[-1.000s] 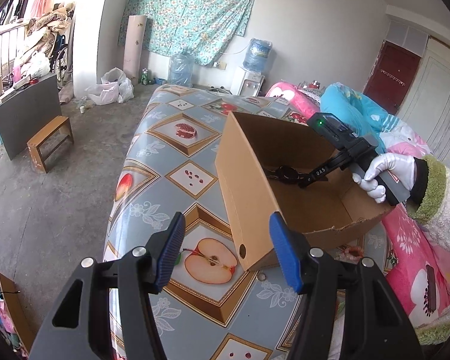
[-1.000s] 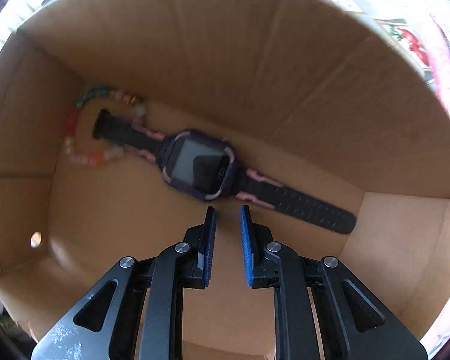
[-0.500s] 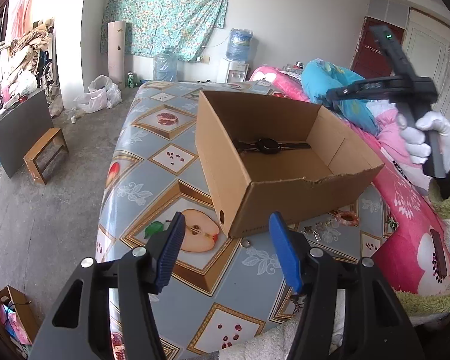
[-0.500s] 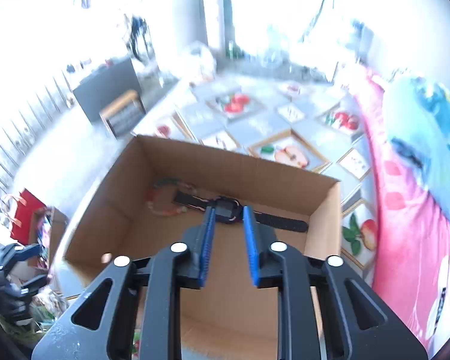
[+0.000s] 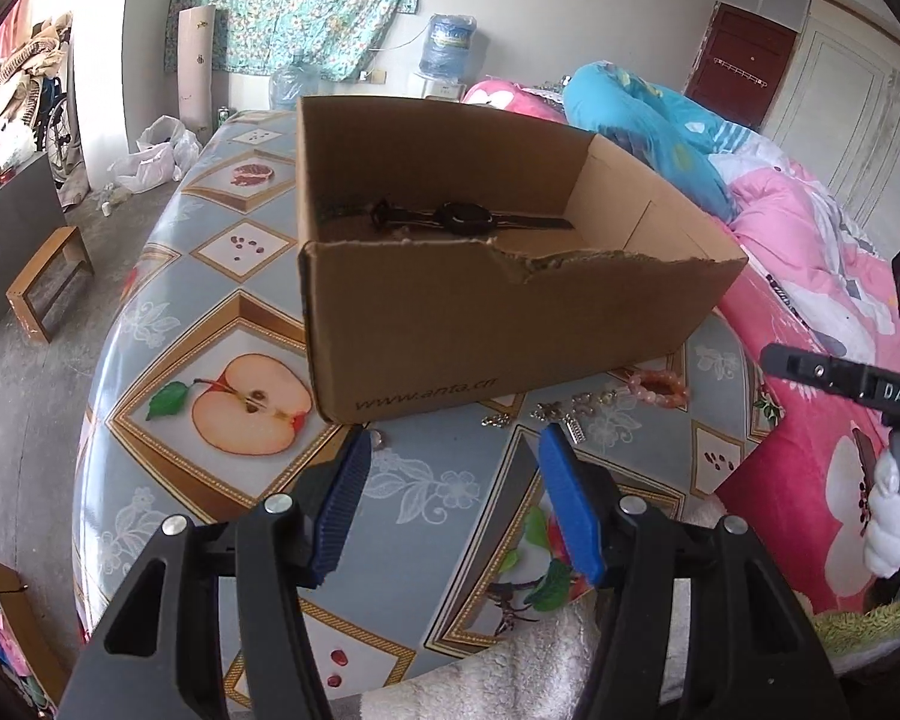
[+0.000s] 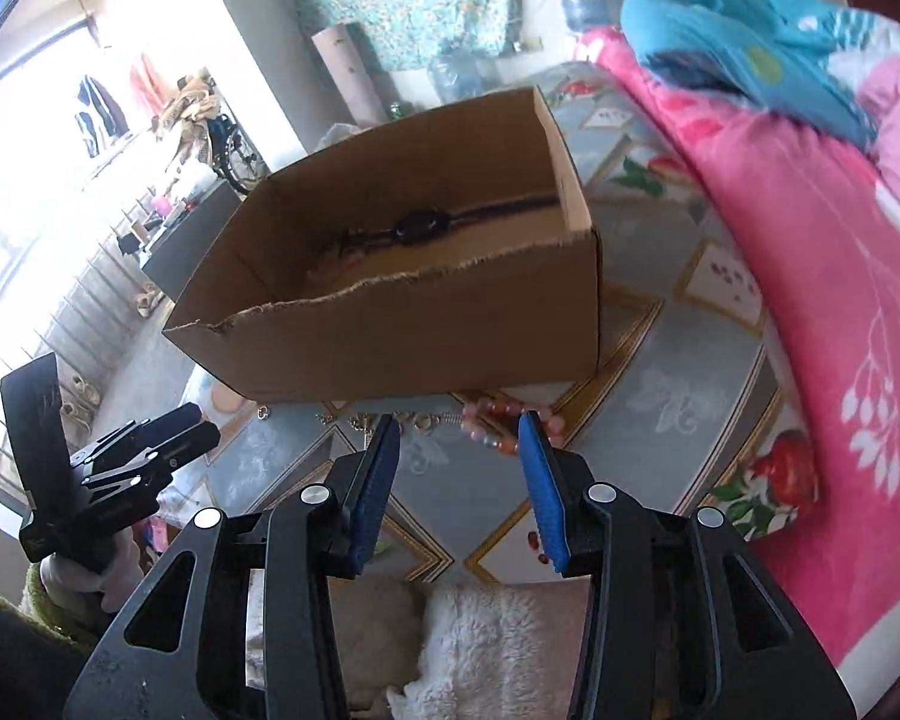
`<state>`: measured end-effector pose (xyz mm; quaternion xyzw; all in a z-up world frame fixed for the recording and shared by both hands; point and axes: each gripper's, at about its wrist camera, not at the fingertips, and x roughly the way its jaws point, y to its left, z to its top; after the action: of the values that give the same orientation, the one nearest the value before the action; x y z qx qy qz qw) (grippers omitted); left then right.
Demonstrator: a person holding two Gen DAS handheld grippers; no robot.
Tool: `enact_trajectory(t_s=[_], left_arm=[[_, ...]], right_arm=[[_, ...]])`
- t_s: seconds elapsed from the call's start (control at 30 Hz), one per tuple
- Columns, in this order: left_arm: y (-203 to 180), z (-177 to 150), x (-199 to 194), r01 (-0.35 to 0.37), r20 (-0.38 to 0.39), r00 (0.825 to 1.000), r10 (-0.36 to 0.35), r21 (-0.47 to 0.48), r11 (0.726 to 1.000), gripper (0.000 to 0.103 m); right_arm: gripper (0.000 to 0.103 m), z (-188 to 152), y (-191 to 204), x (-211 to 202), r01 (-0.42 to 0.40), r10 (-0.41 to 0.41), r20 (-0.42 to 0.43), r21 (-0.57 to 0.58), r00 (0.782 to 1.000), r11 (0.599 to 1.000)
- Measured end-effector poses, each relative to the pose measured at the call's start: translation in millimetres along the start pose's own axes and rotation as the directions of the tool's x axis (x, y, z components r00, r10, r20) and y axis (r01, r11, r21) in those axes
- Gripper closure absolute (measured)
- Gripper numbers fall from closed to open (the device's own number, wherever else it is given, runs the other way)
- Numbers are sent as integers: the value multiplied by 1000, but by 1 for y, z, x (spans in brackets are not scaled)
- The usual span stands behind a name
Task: Organize jewelry
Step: 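Withdraw both grippers from the box back toward the table, then move the left gripper down to the pink bead bracelet beside the box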
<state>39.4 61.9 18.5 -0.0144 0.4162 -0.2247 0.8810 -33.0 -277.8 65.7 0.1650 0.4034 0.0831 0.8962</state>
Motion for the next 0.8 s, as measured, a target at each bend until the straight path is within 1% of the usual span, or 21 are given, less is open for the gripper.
enact_trajectory(t_s=[0.07, 0.13, 0.27, 0.3, 0.37, 0.43, 0.6, 0.67, 0.8], left_arm=[[-3, 6, 3, -4, 18, 1000, 4, 4, 1000, 46], [-4, 14, 6, -12, 35, 999, 12, 1, 1000, 46], [-4, 26, 14, -25, 53, 998, 26, -24, 999, 46], [-4, 28, 13, -19, 58, 998, 21, -33, 999, 44], [-4, 28, 13, -16, 61, 998, 19, -52, 999, 43], [-5, 28, 14, -23, 60, 998, 26, -48, 999, 43], [-2, 33, 19, -30, 59, 998, 34, -66, 997, 43], [-1, 32, 19, -25, 55, 998, 28, -62, 998, 43], [-2, 24, 16, -26, 45, 999, 28, -45, 999, 43]], right_arm=[[69, -3, -7, 14, -35, 34, 6, 37, 999, 999], [73, 2, -9, 23, -70, 69, 6, 47, 998, 996], [74, 19, -10, 38, -87, 87, 28, 14, 996, 996], [74, 22, -10, 44, -91, 90, 28, 9, 996, 996], [74, 27, -11, 58, -96, 95, 26, 12, 995, 995], [74, 32, -11, 66, -104, 104, 28, 17, 994, 994], [74, 35, -15, 73, -118, 117, 44, 21, 992, 993], [74, 35, -14, 67, -84, 84, 62, -2, 995, 996], [72, 17, -19, 36, -10, 16, 130, -47, 991, 999]])
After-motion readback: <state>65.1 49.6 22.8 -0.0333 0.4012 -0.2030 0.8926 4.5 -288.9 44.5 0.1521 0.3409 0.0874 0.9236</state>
